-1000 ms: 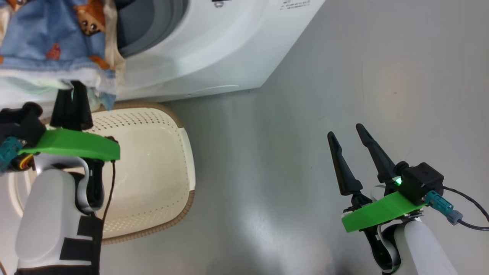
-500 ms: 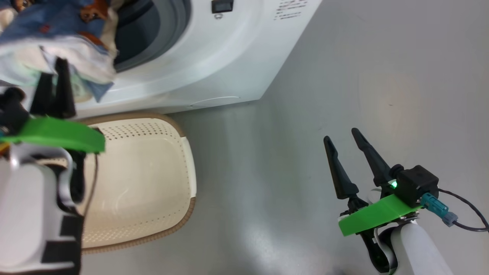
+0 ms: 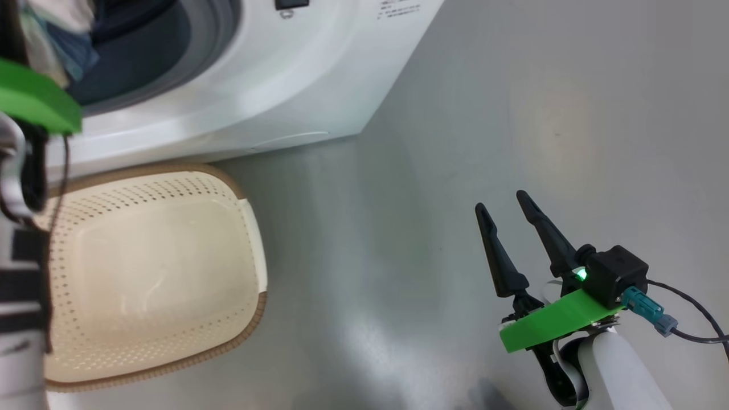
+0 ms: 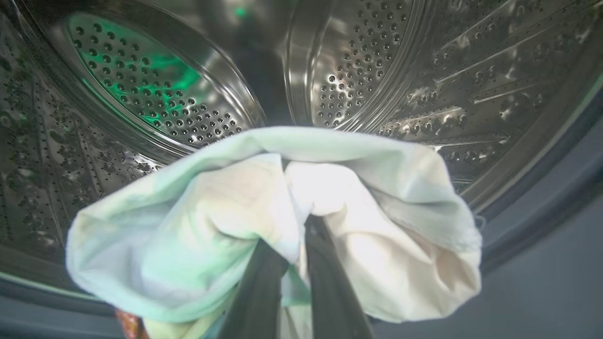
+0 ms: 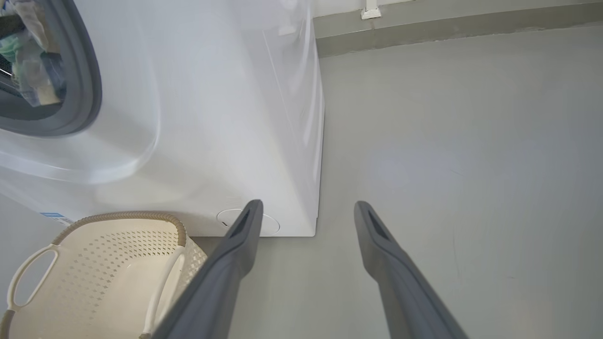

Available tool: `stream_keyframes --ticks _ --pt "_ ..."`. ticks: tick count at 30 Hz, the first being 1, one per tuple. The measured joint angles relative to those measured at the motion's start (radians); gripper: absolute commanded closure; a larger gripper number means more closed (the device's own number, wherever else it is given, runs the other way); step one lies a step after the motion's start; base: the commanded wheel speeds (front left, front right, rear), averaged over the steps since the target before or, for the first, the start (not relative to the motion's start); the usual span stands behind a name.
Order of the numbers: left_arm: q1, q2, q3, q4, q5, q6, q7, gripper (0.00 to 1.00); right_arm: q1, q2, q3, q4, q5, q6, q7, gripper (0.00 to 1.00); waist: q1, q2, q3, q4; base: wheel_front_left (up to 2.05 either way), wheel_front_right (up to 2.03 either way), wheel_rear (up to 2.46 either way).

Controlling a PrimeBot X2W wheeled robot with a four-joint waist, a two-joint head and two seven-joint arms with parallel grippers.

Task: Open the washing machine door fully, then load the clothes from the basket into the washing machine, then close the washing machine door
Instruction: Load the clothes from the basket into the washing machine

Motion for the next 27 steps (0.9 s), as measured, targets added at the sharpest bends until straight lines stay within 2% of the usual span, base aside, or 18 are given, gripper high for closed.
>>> stream_keyframes --ticks 10,20,27 --pt "-0.187 0.053 -0.008 0.177 0.003 -0.014 0.020 1.00 -0.006 0.000 0.005 -0.003 0.010 0.000 0.000 0.00 0.0000 0.0000 0.064 -0.038 0.00 0.00 0.00" --pt "-0.347 0.080 -0.040 0.297 0.026 -0.022 0.022 1.00 -0.030 0.000 0.015 -0.015 0.044 0.000 0.000 0.00 0.0000 0.0000 0.150 -0.055 0.00 0.00 0.00" --pt "-0.436 0.090 -0.064 0.348 0.053 -0.019 -0.067 1.00 -0.044 0.001 0.029 -0.017 0.056 0.000 0.000 0.00 0.0000 0.0000 0.198 -0.062 0.00 0.00 0.00"
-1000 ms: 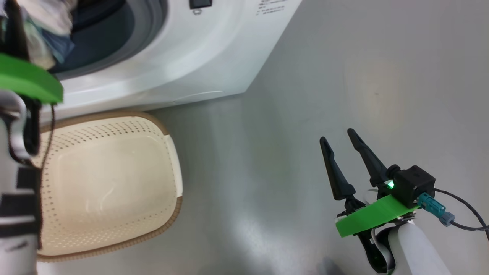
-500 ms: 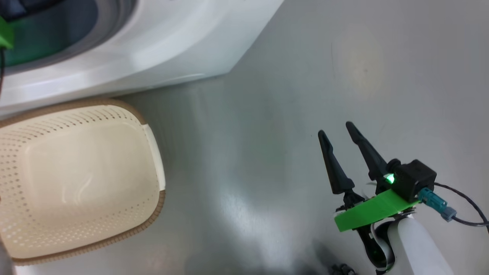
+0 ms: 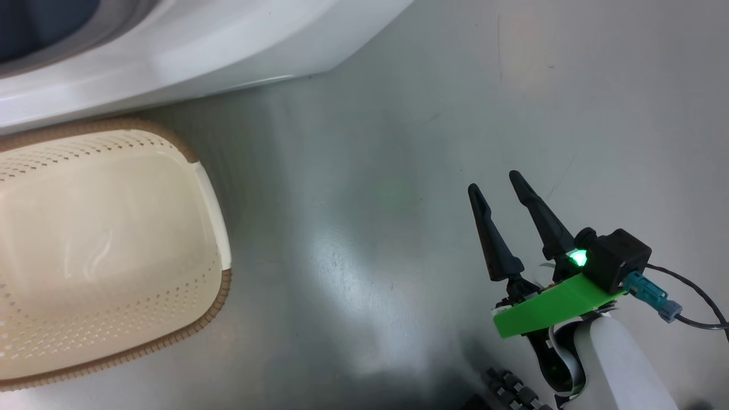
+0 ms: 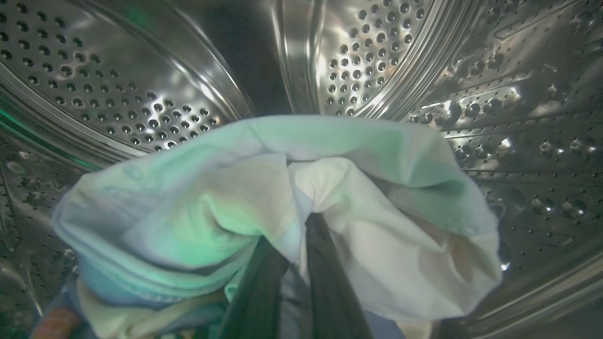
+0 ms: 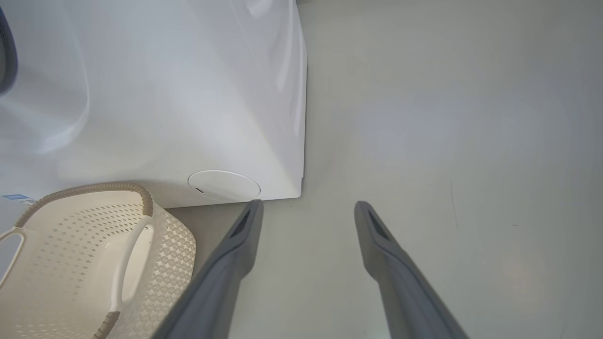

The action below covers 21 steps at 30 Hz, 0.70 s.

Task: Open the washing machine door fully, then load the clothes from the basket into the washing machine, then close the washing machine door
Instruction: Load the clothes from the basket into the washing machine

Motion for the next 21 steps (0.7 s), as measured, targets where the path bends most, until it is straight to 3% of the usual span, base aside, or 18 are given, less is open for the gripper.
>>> stream_keyframes --ticks 6,15,16,17,18,19,21 --pt "-0.064 0.000 -0.036 0.012 0.033 -0.002 -0.139 1.00 -0.012 0.000 0.004 0.000 0.005 0.000 0.000 0.00 0.0000 0.0000 0.014 -0.002 0.00 0.00 0.00" --pt "-0.083 -0.007 -0.053 0.127 0.023 -0.011 -0.135 1.00 -0.016 0.000 0.008 0.007 0.006 0.000 0.000 0.00 0.0000 0.0000 0.003 -0.003 0.00 0.00 0.00" --pt "-0.084 -0.008 -0.052 0.140 0.019 -0.012 -0.125 0.91 -0.016 0.000 0.008 0.008 0.006 0.000 0.000 0.00 0.0000 0.0000 0.002 -0.003 0.00 0.00 0.00" --pt "-0.084 -0.009 -0.049 0.150 0.009 -0.012 -0.124 0.63 -0.016 0.000 0.008 0.009 0.006 0.000 0.000 0.00 0.0000 0.0000 0.000 -0.003 0.00 0.00 0.00" --pt "-0.084 -0.009 -0.048 0.158 0.007 -0.012 -0.124 0.18 -0.016 0.000 0.007 0.010 0.006 0.000 0.000 0.00 0.0000 0.0000 -0.001 -0.003 0.00 0.00 0.00" --pt "-0.084 -0.011 -0.041 0.168 0.003 -0.009 -0.124 0.00 -0.016 0.000 0.007 0.011 0.006 0.000 0.000 0.00 0.0000 0.0000 -0.004 -0.003 0.00 0.00 0.00" --pt "-0.084 -0.014 -0.038 0.182 -0.003 -0.009 -0.126 0.00 -0.016 0.000 0.004 0.012 0.006 0.000 0.000 0.00 0.0000 0.0000 -0.010 -0.001 0.00 0.00 0.00"
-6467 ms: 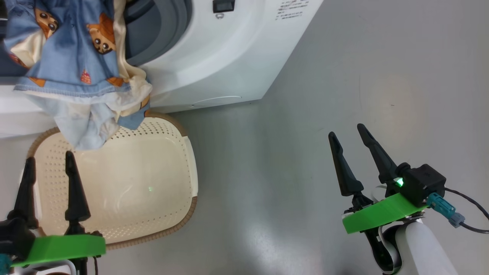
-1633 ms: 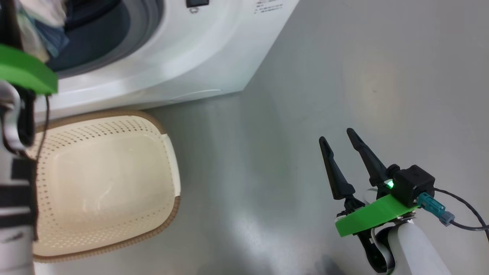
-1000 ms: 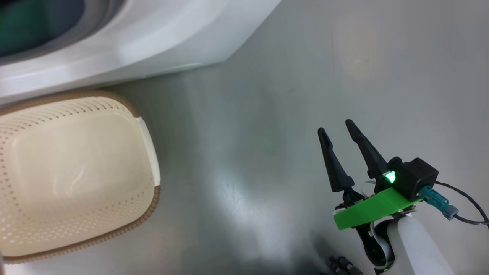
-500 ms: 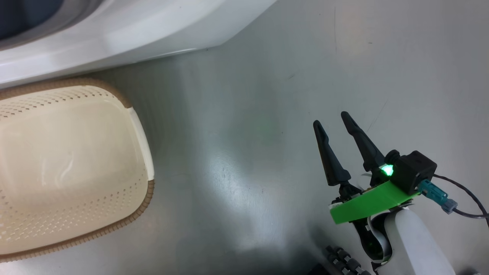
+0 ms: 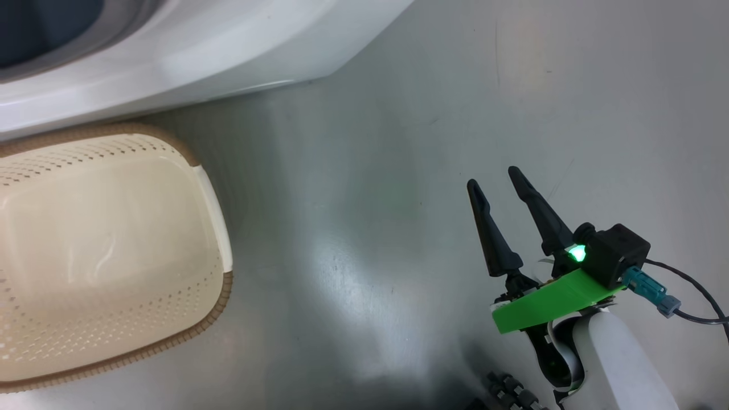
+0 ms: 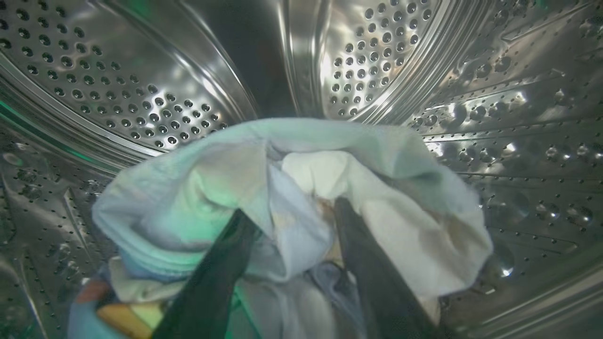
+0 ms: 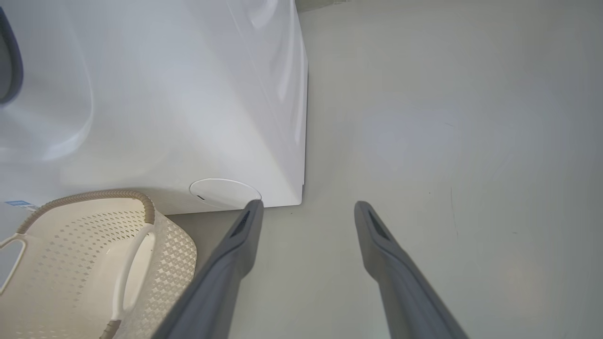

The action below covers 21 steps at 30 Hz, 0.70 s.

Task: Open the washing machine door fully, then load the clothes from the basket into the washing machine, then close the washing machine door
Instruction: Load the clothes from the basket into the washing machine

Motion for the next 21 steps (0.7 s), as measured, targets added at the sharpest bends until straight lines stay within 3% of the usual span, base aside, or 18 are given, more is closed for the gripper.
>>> stream_keyframes --ticks 8,21 --pt "0.021 -0.028 -0.004 0.019 -0.019 0.007 -0.023 0.00 0.000 0.000 -0.013 0.004 -0.002 0.000 0.000 0.00 0.0000 0.0000 -0.040 0.018 0.00 0.00 0.00" --pt "0.240 -0.063 -0.006 -0.050 -0.060 0.008 -0.040 0.00 0.020 0.000 -0.038 0.019 -0.065 0.000 0.000 0.00 0.0000 0.0000 -0.170 0.060 0.00 0.00 0.00"
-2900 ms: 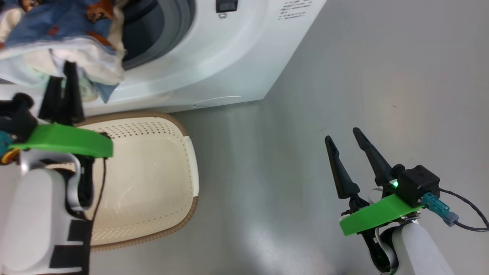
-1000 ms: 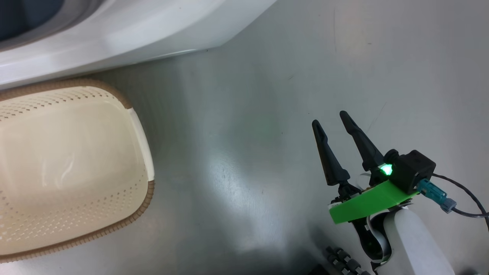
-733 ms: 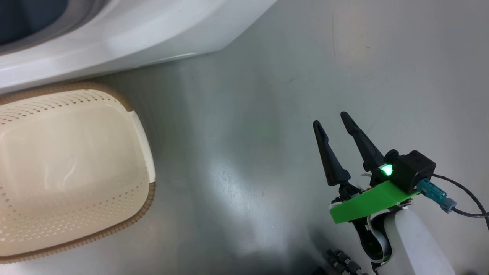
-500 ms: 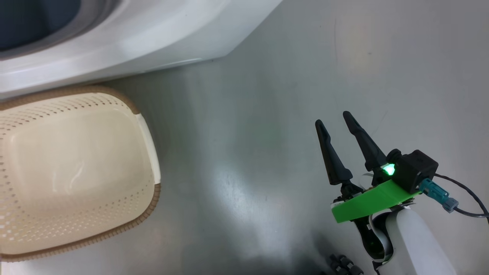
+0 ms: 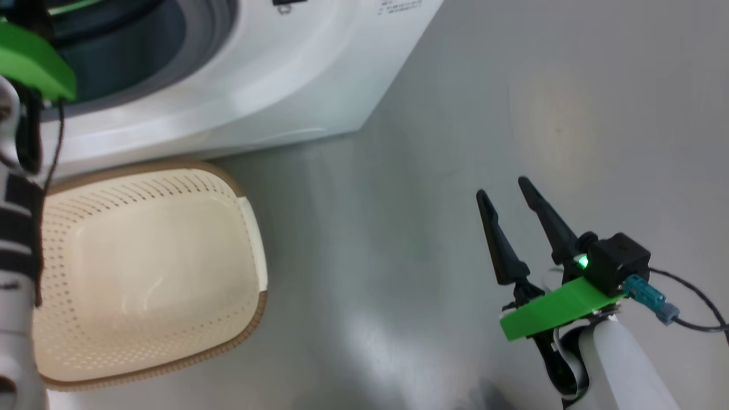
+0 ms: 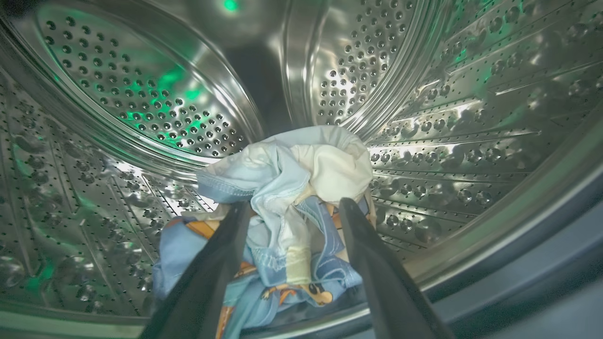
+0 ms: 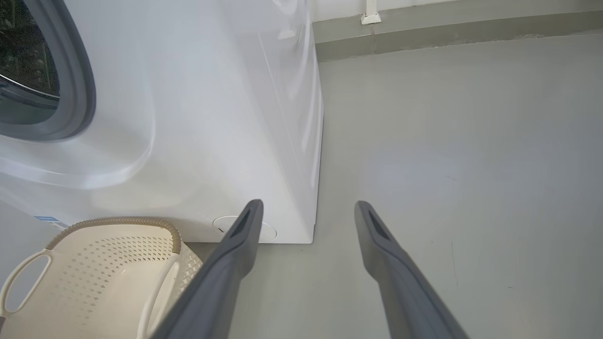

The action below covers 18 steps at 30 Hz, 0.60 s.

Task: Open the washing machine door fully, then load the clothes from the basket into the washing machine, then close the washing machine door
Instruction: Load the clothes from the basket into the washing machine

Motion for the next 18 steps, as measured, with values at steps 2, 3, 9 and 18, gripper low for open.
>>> stream_keyframes --ticks 2,3,9,18 --pt "0.045 -0.001 0.007 -0.028 -0.011 0.000 0.000 0.00 0.013 0.000 -0.001 0.006 0.000 0.000 0.000 0.00 0.0000 0.0000 -0.025 0.007 0.00 0.00 0.00" --pt "0.070 -0.001 0.010 -0.042 -0.019 0.001 0.000 0.00 0.022 0.000 -0.002 0.007 0.000 0.000 0.000 0.00 0.0000 0.0000 -0.038 0.010 0.00 0.00 0.00" --pt "0.208 -0.017 0.023 -0.144 -0.045 0.017 0.000 0.00 0.051 0.000 -0.004 0.020 -0.001 0.000 0.000 0.00 0.0000 0.0000 -0.107 0.026 0.00 0.00 0.00" --pt "0.464 -0.049 0.023 -0.376 -0.058 0.057 0.000 0.00 0.122 0.000 -0.030 0.029 -0.007 0.000 0.000 0.00 0.0000 0.0000 -0.234 0.055 0.00 0.00 0.00"
